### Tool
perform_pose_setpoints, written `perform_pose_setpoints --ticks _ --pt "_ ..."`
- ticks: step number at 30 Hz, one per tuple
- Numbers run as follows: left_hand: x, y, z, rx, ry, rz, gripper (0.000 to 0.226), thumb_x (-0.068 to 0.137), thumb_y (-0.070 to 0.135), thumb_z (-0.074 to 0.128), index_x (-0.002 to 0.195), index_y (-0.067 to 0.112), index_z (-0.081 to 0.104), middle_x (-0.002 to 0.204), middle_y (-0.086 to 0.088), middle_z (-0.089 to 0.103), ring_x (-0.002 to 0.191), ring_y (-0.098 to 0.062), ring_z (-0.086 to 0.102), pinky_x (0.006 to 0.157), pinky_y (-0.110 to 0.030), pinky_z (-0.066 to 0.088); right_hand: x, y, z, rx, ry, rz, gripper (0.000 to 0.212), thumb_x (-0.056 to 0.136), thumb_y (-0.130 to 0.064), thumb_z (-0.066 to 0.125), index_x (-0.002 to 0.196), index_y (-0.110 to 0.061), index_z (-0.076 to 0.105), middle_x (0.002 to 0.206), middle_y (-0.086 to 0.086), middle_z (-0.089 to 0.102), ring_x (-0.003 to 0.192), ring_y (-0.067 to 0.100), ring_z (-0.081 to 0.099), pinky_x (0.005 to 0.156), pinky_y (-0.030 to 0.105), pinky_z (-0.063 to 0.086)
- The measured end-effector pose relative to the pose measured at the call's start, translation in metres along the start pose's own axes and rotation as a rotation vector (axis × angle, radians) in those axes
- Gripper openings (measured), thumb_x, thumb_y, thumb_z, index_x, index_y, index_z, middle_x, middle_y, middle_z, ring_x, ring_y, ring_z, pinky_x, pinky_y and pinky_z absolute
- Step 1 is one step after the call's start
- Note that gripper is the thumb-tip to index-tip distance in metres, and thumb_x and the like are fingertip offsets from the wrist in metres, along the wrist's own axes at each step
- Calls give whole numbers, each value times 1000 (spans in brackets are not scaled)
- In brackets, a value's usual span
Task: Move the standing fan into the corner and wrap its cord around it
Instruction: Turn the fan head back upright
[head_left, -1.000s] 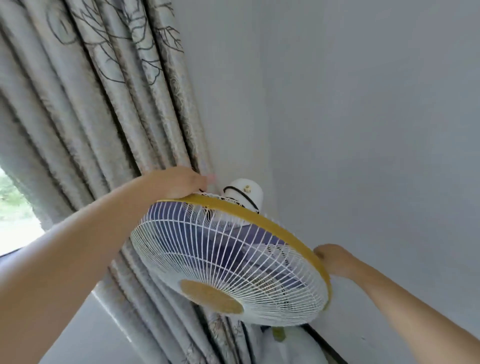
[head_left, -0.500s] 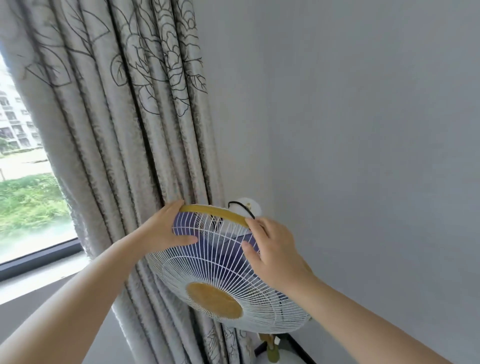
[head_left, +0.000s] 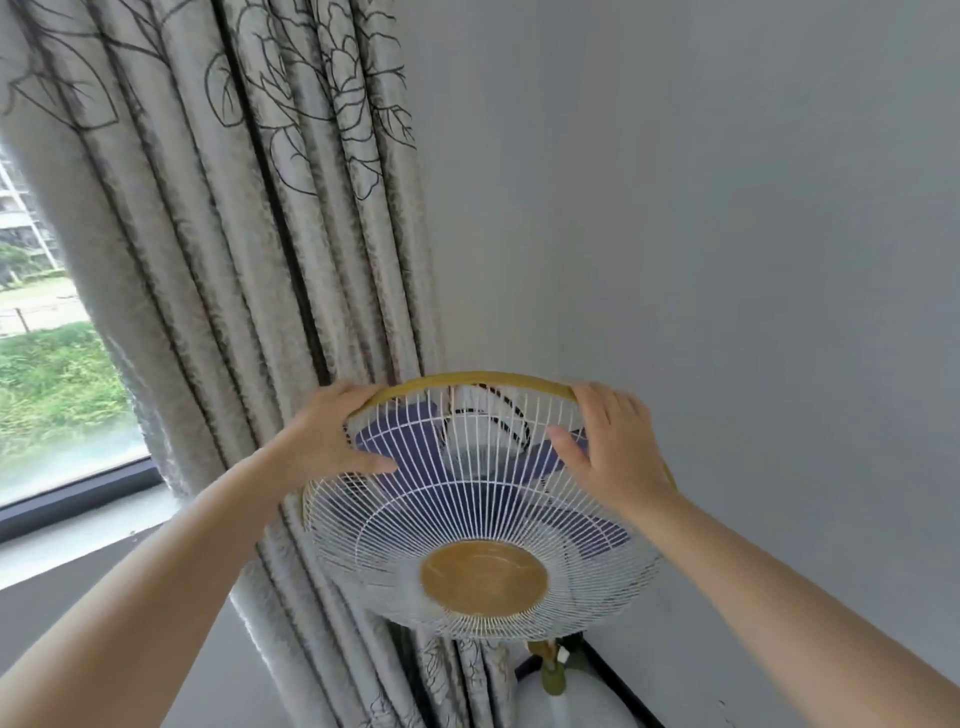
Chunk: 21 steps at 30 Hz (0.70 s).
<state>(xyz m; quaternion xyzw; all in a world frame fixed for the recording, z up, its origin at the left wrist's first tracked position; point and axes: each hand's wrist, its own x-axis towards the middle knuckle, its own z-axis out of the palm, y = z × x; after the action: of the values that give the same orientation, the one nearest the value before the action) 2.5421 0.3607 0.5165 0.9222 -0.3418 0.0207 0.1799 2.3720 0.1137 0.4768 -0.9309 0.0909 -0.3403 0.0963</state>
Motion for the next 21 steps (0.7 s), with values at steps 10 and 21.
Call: perform_pose_setpoints --ticks 10,21 --pt "-5 20 26 -245 90 -5 105 40 59 73 131 30 28 125 4 48 115 -21 45 88 -37 39 18 10 15 142 205 275 64 82 -46 15 103 -1 56 101 16 63 94 32 55 87 41 39" --pt "-24 88 64 -51 360 21 96 55 66 63 134 24 27 129 -11 47 115 -31 45 88 -43 43 56 87 15 474 174 208 47 88 -25 23 94 7 57 96 29 61 91 36 56 75 33 40"
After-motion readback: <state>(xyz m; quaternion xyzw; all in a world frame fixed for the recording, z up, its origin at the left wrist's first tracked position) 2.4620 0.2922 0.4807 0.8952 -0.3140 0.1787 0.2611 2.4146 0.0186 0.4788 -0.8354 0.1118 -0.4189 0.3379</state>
